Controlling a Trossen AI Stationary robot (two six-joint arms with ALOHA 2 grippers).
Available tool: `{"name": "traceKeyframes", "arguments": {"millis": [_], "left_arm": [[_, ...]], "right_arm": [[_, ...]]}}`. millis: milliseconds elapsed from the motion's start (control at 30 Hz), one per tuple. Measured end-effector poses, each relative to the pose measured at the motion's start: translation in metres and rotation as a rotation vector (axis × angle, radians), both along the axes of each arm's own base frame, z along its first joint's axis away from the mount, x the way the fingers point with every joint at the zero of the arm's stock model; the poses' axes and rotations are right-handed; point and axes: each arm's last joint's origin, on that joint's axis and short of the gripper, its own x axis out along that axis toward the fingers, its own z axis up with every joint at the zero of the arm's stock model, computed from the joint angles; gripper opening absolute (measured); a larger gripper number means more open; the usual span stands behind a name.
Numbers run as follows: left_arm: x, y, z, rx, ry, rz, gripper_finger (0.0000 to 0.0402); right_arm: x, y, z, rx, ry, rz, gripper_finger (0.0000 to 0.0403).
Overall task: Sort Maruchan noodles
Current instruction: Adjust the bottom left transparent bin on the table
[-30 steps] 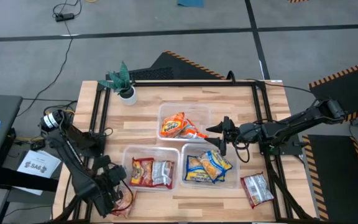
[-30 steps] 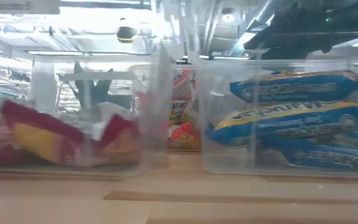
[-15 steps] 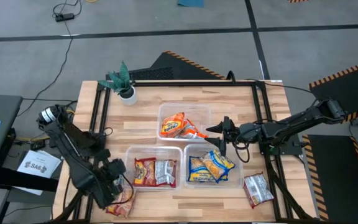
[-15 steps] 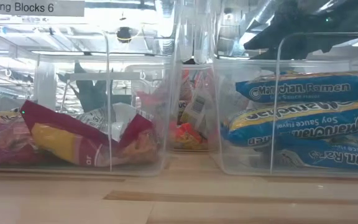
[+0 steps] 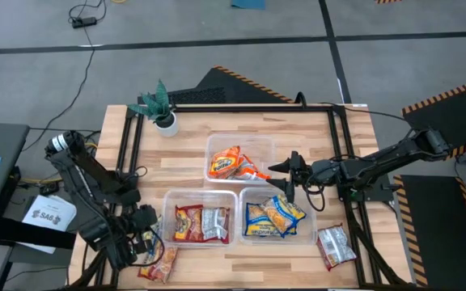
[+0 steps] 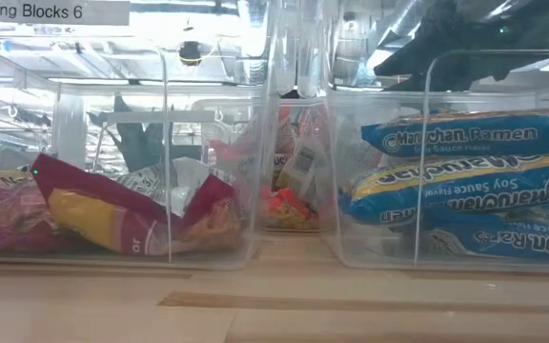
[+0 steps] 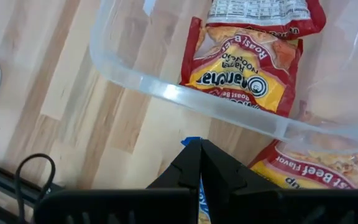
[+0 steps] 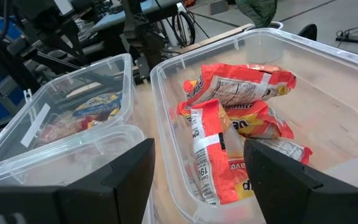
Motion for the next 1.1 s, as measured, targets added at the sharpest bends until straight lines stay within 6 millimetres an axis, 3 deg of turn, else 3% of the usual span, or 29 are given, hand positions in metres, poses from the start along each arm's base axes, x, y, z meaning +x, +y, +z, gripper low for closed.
{"name": "traceKeyframes", "arguments": {"millis": [500, 833, 967, 1100], "left_arm": [[0.014, -0.009, 0.002, 0.0, -0.058, -0.199, 0.0], [0.03, -0.003, 0.003, 0.039, -0.057, -0.273, 0.0], [0.024, 0.005, -0.011, -0.068, -0.094, -0.297, 0.0], [0.006, 0.026, -0.022, -0.232, -0.191, -0.288, 0.0]], "right_arm": [[0.0, 0.0, 0.0, 0.009, -0.002, -0.002, 0.0269], [0.0, 0.0, 0.0, 0.016, -0.002, -0.003, 0.0269], [0.0, 0.0, 0.0, 0.016, -0.002, -0.002, 0.0269], [0.0, 0.0, 0.0, 0.016, -0.001, -0.001, 0.0269]]}}
